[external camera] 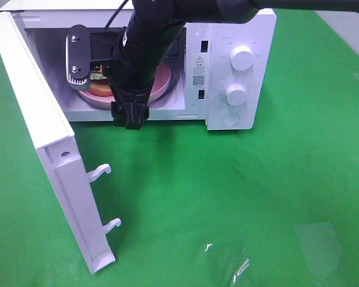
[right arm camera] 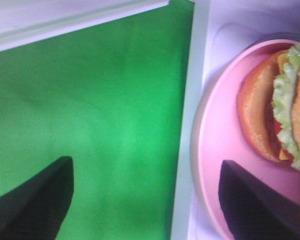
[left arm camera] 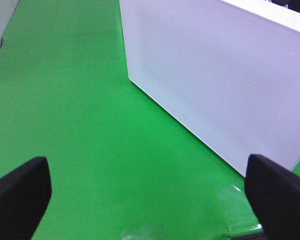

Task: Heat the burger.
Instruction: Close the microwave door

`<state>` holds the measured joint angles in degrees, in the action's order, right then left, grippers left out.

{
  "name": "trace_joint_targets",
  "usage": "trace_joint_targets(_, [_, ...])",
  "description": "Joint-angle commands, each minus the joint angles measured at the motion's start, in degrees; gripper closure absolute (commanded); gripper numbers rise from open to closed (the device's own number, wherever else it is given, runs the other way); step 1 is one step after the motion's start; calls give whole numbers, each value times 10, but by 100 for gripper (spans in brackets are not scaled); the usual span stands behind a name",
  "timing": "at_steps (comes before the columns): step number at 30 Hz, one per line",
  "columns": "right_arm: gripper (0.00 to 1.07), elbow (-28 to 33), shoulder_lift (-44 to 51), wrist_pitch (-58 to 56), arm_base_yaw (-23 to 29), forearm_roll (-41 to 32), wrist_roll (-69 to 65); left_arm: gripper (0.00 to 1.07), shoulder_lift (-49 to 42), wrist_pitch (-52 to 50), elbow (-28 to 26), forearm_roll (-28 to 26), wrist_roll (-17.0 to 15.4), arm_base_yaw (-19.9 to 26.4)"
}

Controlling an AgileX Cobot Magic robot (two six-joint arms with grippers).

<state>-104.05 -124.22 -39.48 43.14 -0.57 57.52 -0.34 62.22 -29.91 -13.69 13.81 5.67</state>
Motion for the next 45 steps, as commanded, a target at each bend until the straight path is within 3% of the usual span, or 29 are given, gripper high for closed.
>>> trace_joint_targets(1, [31, 24, 28, -14, 3, 6, -22, 9, -2, -7, 2, -1, 1, 3])
trace_joint_targets(4, [31, 34, 34, -14, 3, 9, -22, 9, -2, -7, 2, -1, 1, 3])
trace_joint_targets(6, [31, 80, 67, -11, 1, 34, -33, 9, -2, -7, 2, -1, 1, 3])
trace_joint_targets(18, [31, 205, 174, 21, -6, 68, -70, 9, -2, -7, 2, -1, 1, 3])
trace_joint_targets(35, [31, 446, 370, 52, -19, 74, -283, 9, -2, -7, 2, -1, 1, 3])
trace_joint_targets(37, [31, 488, 408, 57, -28, 68, -340, 9, -2, -7, 2, -1, 1, 3])
trace_joint_targets(45, [31, 554, 486, 49, -101, 44, -432, 9, -2, -7, 2, -1, 1, 3])
